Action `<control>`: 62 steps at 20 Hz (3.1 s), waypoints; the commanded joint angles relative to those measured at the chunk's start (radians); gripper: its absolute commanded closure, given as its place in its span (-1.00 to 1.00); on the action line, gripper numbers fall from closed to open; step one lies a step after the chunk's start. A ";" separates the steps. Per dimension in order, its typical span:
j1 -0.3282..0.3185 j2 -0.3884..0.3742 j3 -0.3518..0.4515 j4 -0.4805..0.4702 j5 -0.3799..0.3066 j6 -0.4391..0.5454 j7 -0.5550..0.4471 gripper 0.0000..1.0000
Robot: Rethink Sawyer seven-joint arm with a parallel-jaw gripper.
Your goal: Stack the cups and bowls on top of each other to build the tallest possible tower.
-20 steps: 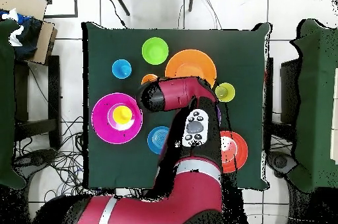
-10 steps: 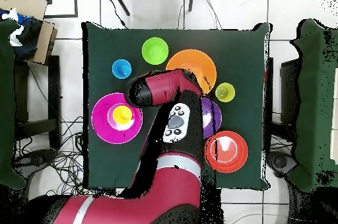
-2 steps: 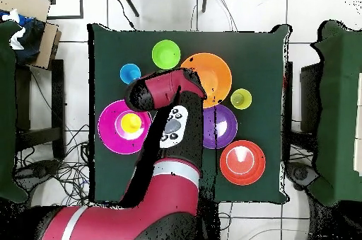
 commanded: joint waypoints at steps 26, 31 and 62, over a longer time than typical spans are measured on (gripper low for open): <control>0.090 0.150 -0.092 -0.092 0.039 -0.077 0.152 -1.00; 0.101 0.167 -0.108 -0.107 0.051 -0.083 0.153 -1.00; 0.094 0.268 -0.143 -0.115 0.155 -0.223 0.119 -1.00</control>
